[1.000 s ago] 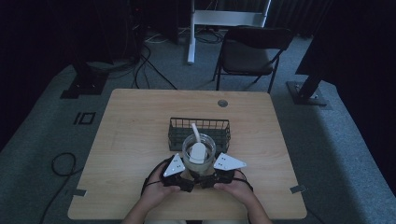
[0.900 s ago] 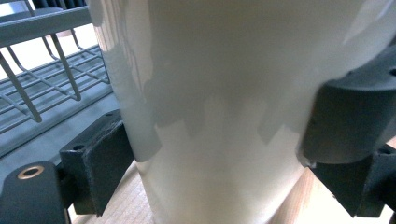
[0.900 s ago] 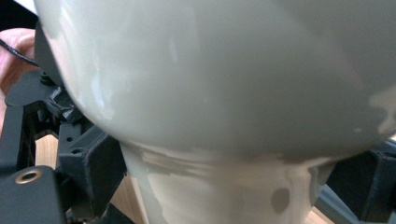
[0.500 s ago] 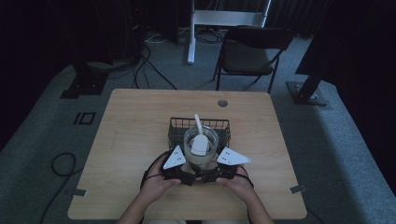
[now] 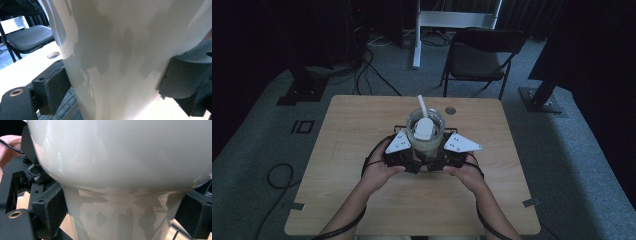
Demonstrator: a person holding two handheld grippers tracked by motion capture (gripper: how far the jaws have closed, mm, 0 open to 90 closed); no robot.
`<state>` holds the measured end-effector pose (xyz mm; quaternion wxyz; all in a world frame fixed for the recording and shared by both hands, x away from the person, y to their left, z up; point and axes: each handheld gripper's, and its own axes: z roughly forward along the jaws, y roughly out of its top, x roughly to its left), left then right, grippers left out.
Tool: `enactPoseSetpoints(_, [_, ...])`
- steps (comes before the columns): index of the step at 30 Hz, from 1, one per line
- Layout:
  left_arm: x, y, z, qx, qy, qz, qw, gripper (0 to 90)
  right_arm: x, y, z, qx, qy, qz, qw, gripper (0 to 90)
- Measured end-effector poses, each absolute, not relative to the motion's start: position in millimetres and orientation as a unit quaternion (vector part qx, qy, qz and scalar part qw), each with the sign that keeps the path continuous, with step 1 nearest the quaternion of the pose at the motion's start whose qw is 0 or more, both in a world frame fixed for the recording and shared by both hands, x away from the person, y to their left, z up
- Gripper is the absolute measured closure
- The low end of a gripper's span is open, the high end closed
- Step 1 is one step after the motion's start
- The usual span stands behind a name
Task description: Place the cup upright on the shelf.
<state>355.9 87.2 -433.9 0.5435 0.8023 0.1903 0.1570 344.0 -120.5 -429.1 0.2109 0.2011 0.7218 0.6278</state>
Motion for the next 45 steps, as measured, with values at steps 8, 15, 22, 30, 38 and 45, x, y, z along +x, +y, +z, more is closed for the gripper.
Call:
enactPoseSetpoints(8, [376, 88, -415, 0.803, 0.192, 0.154, 0.543, 11.2, 365, -120, -413, 0.208, 0.713, 0.637, 0.206, 9.2])
enactPoseSetpoints(15, [394, 86, -400, 0.809, 0.192, 0.151, 0.534, 11.2, 379, -118, -403, 0.205, 0.711, 0.637, 0.216, 9.2])
enactPoseSetpoints(22, [410, 83, -388, 0.805, 0.192, 0.157, 0.539, 11.2, 396, -122, -390, 0.206, 0.704, 0.643, 0.221, 9.1])
enactPoseSetpoints(30, [428, 85, -390, 0.804, 0.198, 0.154, 0.538, 11.2, 415, -119, -388, 0.207, 0.711, 0.635, 0.219, 9.1])
enactPoseSetpoints(38, [438, 81, -406, 0.809, 0.207, 0.145, 0.531, 11.2, 426, -121, -403, 0.22, 0.714, 0.63, 0.21, 9.2])
enactPoseSetpoints(45, [441, 78, -423, 0.815, 0.216, 0.135, 0.52, 11.2, 429, -123, -422, 0.234, 0.716, 0.627, 0.199, 9.2])
